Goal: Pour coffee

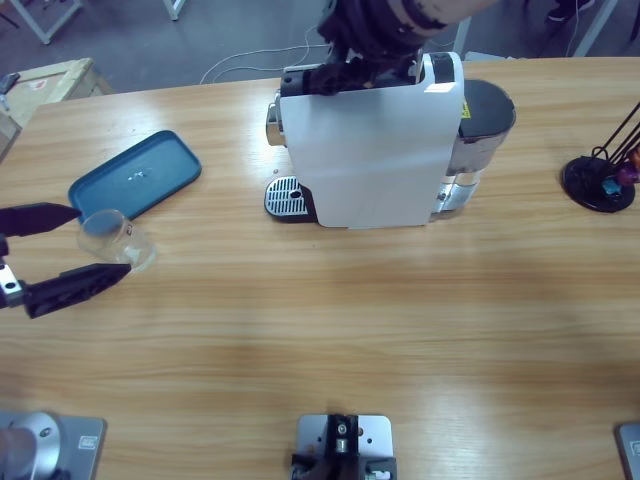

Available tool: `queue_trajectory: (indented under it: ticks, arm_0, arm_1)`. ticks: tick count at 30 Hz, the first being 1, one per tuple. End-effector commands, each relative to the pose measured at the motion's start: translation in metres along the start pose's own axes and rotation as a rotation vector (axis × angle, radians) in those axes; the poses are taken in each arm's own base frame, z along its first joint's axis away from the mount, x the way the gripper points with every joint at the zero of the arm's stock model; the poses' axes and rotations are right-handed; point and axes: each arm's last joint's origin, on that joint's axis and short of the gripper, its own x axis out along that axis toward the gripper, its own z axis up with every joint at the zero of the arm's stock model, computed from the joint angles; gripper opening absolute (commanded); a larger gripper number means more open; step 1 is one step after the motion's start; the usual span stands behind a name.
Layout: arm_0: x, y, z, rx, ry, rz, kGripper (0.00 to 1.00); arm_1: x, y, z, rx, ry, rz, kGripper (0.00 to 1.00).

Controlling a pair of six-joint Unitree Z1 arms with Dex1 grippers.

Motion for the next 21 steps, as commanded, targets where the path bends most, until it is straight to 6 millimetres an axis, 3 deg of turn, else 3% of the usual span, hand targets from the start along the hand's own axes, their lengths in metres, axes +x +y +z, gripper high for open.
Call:
queue_trajectory:
  ticks: [1,4,7,9,14,18,21]
  arm_0:
    - [-0.001,-0.001,-0.013,0.007,0.018,-0.023,0.991]
    - [-0.003,-0.001,-0.009,0.005,0.002,-0.023,0.991]
    - [-0.006,-0.001,-0.004,-0.001,-0.015,-0.026,0.991]
    - [-0.008,-0.001,-0.002,-0.023,-0.027,-0.028,0.991]
    - [-0.01,-0.001,0.005,-0.028,-0.024,-0.032,0.991]
    - [-0.01,-0.001,0.011,-0.042,-0.026,-0.032,0.991]
    - [-0.011,-0.001,0.011,-0.045,-0.03,-0.032,0.991]
  arm_1:
    - [-0.02,0.011,0.007,0.034,-0.047,0.031,0.0]
    - [-0.055,0.03,0.023,0.122,-0.096,0.031,0.0]
    - [-0.086,0.051,0.025,0.256,-0.104,-0.013,0.0]
    - [-0.099,0.06,0.01,0.352,-0.079,-0.05,0.0]
    - [-0.141,0.067,-0.046,0.804,-0.062,-0.231,0.0]
    - [-0.157,0.055,-0.054,1.008,-0.127,-0.396,0.0]
    - [-0.139,0.025,-0.047,1.149,-0.189,-0.498,0.0]
